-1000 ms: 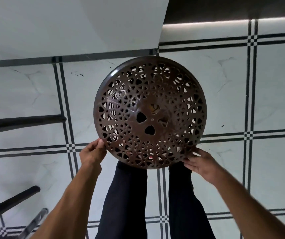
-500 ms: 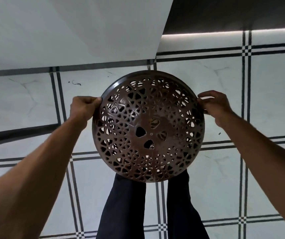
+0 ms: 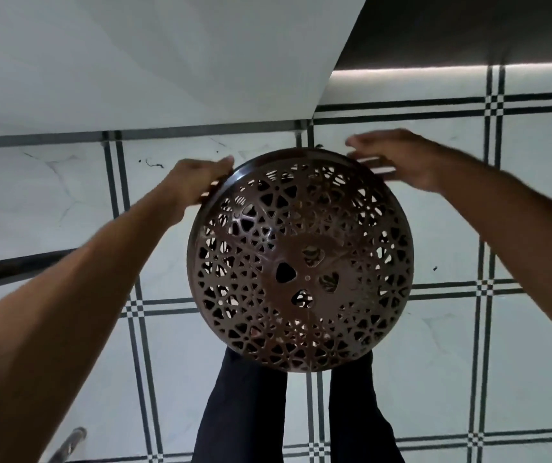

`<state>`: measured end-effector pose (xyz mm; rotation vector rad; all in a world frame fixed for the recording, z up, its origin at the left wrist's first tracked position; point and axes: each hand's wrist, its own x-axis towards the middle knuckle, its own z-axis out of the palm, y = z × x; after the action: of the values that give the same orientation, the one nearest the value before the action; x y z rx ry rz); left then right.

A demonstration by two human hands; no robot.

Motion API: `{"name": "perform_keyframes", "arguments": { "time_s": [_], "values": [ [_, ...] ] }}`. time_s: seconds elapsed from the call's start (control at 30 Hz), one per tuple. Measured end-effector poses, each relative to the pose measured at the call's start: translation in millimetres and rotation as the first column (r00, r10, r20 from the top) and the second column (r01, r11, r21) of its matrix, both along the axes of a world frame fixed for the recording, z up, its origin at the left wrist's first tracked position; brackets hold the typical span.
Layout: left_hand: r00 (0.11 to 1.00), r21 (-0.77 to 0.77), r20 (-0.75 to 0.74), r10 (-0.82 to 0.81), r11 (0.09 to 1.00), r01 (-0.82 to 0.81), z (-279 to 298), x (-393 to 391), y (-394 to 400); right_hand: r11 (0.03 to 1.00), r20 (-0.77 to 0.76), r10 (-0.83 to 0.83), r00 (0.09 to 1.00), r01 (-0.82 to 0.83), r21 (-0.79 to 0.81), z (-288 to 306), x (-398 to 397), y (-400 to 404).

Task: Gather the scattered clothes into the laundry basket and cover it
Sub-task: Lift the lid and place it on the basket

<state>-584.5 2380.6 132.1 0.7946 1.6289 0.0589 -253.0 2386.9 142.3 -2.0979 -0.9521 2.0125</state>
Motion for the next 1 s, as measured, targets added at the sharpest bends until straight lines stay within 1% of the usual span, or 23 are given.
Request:
{"name": "perform_keyframes", "arguments": {
  "time_s": [0.03,0.07,0.1,0.13,0.2,0.23,0.3,0.37,0.43,0.5,0.53,0.6,0.63,0.7,0.77,0.83,0.9,0.97,1.0],
  "values": [
    [1.0,0.031,-0.016,-0.015,0.999,0.016,-1.0,9.9,4.8,0.995,0.026,0.073,0.997,-0.075,0.059,-0.3,-17.6,7.4],
    [0.998,0.069,-0.056,-0.022,0.997,0.026,-5.0,17.7,5.2,0.984,0.088,0.121,0.989,-0.132,0.123,-6.1,-33.5,10.3],
    [0.995,0.103,-0.103,0.002,0.995,0.009,-10.5,23.3,5.6,0.969,0.167,0.12,0.979,-0.152,0.195,-14.4,-45.8,13.9],
    [0.99,0.12,-0.132,0.038,0.993,-0.022,-15.9,26.8,4.8,0.965,0.214,0.08,0.974,-0.129,0.23,-21.4,-54.0,15.8],
    [0.985,0.11,-0.157,0.067,0.993,-0.05,-19.4,29.8,3.8,0.981,0.242,0.01,0.97,-0.056,0.186,-27.2,-60.1,19.3],
    [0.982,0.101,-0.181,0.046,0.995,-0.028,-18.0,30.1,5.0,0.987,0.27,0.008,0.963,-0.051,0.154,-28.4,-61.1,21.8],
    [0.978,0.074,-0.21,0.01,0.997,0.005,-13.2,30.7,11.3,0.987,0.318,0.041,0.947,-0.088,0.135,-28.0,-61.9,26.4],
    [0.981,0.049,-0.196,-0.001,0.999,0.011,-6.8,32.8,18.3,0.974,0.365,0.064,0.929,-0.137,0.179,-20.6,-64.3,26.4],
    [0.987,0.043,-0.16,-0.015,0.999,0.022,1.4,30.9,16.6,0.954,0.371,0.114,0.921,-0.205,0.216,-15.6,-60.7,18.4],
    [0.992,0.061,-0.126,-0.001,0.998,0.009,4.3,21.8,2.4,0.946,0.353,0.14,0.925,-0.231,0.228,-12.3,-48.7,4.5],
    [0.992,0.077,-0.12,0.033,0.997,-0.024,4.9,15.3,-9.2,0.953,0.334,0.102,0.937,-0.188,0.237,-12.6,-39.6,-4.5],
    [0.983,0.084,-0.141,0.116,0.991,-0.105,4.7,1.2,-39.7,0.968,0.278,-0.074,0.958,0.002,0.251,-13.9,-17.3,-30.2],
    [0.975,0.082,-0.147,0.168,0.984,-0.158,4.9,-6.9,-58.9,0.962,0.259,-0.171,0.951,0.105,0.251,-14.1,-6.4,-46.7],
    [0.946,0.066,-0.132,0.296,0.955,-0.29,8.1,-19.9,-101.2,0.928,0.258,-0.352,0.9,0.299,0.221,-13.1,11.5,-86.8],
    [0.916,0.031,-0.116,0.383,0.924,-0.382,8.0,-28.9,-139.9,0.884,0.275,-0.467,0.84,0.437,0.165,-10.4,22.6,-130.5],
    [0.883,0.017,-0.102,0.458,0.888,-0.459,5.6,-29.9,-161.6,0.859,0.307,-0.511,0.803,0.494,0.137,-11.3,25.8,-161.5],
    [0.848,0.056,-0.115,0.518,0.855,-0.515,-0.8,-26.7,-163.4,0.829,0.328,-0.557,0.763,0.533,0.166,-16.1,25.6,-170.1],
    [0.848,0.098,-0.143,0.51,0.86,-0.501,-3.9,-23.9,-155.5,0.805,0.323,-0.592,0.739,0.56,0.195,-19.6,24.6,-164.0],
    [0.852,0.094,-0.142,0.504,0.864,-0.495,-3.6,-24.6,-152.6,0.805,0.314,-0.593,0.741,0.557,0.203,-19.1,24.8,-160.6]
  ]
}}
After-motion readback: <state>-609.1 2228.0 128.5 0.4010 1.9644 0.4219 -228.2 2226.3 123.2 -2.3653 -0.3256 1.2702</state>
